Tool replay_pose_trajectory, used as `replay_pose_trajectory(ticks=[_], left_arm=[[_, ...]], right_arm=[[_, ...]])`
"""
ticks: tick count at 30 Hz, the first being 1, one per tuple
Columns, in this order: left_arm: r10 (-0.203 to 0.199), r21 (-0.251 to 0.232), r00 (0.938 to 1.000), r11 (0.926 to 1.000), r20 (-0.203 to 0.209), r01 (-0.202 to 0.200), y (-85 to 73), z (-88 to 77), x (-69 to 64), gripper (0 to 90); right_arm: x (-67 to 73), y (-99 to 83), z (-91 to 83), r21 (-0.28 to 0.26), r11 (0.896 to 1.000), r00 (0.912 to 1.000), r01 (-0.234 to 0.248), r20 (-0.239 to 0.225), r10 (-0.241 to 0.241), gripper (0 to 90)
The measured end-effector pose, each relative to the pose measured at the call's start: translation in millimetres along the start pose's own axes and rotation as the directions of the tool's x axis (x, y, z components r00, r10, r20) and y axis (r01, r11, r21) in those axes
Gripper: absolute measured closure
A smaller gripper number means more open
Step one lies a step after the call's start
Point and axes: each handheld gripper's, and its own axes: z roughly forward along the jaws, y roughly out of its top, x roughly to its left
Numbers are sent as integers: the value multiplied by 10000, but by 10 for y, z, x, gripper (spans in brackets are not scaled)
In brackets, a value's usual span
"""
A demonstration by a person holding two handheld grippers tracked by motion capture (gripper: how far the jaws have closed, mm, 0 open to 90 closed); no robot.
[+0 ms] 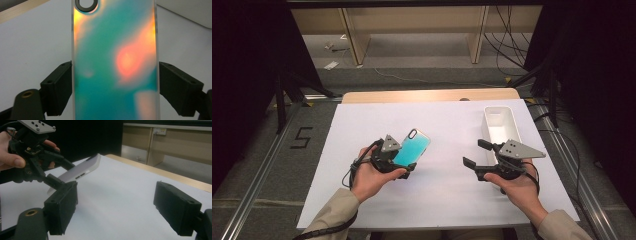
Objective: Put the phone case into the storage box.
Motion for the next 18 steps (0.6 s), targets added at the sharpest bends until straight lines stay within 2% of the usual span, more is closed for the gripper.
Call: replay_pose_trajectory(ticks=[12,18], left_arm=[[208,45,9997,9998,124,-209,13,15,-76,173],[329,49,9992,9994,214,-330,22,33,-128,173]], right_arm=[[10,38,76,60,9999,9999,-121,105,121,206],[30,62,150,138,9999,9999,-27,133,25,207]])
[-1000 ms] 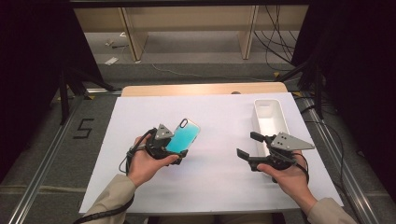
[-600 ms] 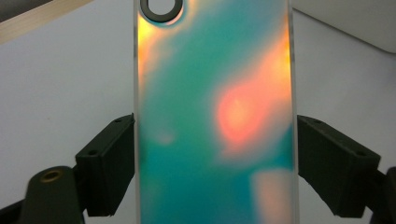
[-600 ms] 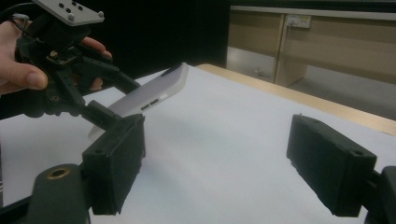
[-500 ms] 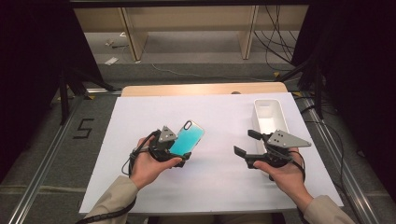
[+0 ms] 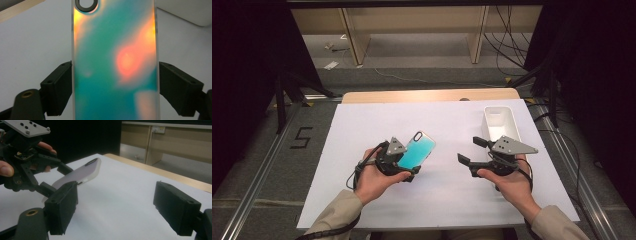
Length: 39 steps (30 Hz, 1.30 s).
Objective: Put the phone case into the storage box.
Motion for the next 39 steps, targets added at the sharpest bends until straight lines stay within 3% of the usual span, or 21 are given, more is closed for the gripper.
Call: replay_pose_trajectory(ticks=[39], left_arm=[[761,-32,9939,9971,795,-760,73,141,-388,173]], right_arm=[[23,78,338,204,9995,9996,-249,-160,253,210]])
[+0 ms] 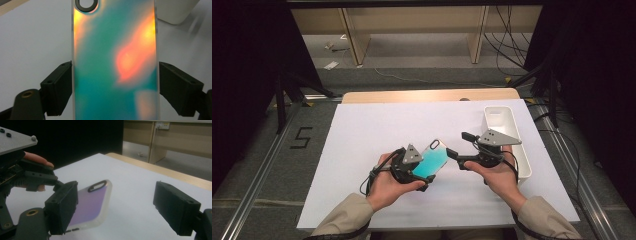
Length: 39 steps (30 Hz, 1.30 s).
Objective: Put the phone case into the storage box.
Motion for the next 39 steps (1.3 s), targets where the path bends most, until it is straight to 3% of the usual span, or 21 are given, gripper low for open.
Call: replay_pose_trajectory(ticks=[19,39], left_arm=[[409,-51,9983,9992,409,-407,66,86,-208,173],[416,-159,9977,9990,543,-408,75,97,-231,173]], right_arm=[[-7,-7,150,183,9996,9996,-228,-164,231,217],[-23,-105,266,729,9950,9971,-687,-273,709,253]])
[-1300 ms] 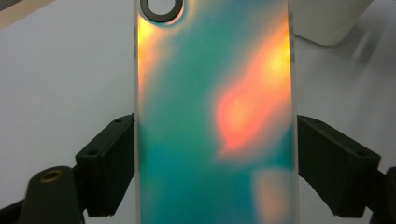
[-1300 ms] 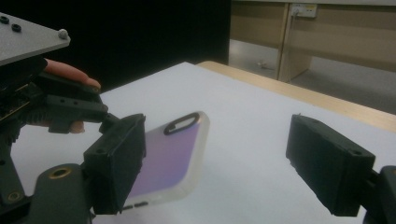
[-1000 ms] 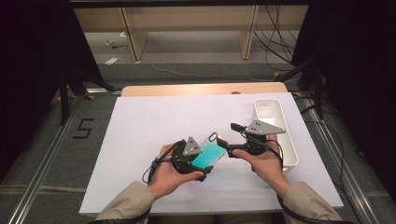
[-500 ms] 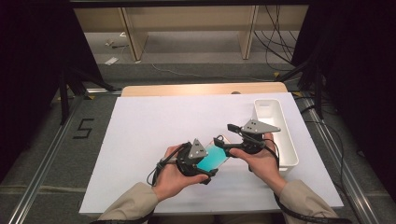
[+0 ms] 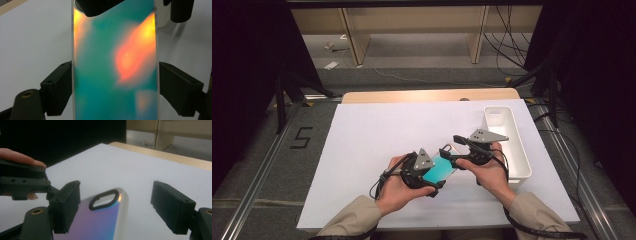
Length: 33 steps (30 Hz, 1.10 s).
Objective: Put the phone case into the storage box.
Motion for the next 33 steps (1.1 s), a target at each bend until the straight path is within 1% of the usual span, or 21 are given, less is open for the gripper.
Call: replay_pose_trajectory(ticks=[4,6,9,10,11,14,17,22,28,33], left_arm=[[10,29,10000,10000,-33,-10,0,-1,-3,173],[2,32,10000,10000,-47,-2,-1,-2,-3,173],[-24,38,10000,10000,-48,24,-2,-1,-4,173],[-26,36,10000,10000,-53,26,-3,-1,-5,173],[-40,31,10000,10000,-53,41,-3,0,-7,173],[-59,29,10000,10000,-65,59,-4,1,-7,173],[-60,18,9999,10000,-82,60,-5,2,-8,173],[-20,11,9999,10000,-114,20,-8,3,-2,173],[15,-10,9998,10000,-173,-16,-14,10,-3,172],[99,-6,9998,10000,-183,-99,-29,24,4,171]], right_arm=[[2,-8,12,38,10000,10000,-48,-14,48,272],[4,-14,21,76,9999,9999,-113,-58,113,302],[4,-18,24,110,9998,9998,-161,-92,162,321],[6,-22,31,117,9997,9996,-212,-170,214,353],[6,-22,31,117,9997,9996,-212,-170,214,353],[14,-22,40,192,9993,9988,-334,-360,341,399],[13,-21,43,180,9991,9985,-380,-397,387,421],[17,-19,47,163,9990,9975,-419,-557,428,511],[6,-19,45,123,9978,9960,-657,-604,663,552],[1,-17,44,174,9974,9956,-704,-606,714,574]])
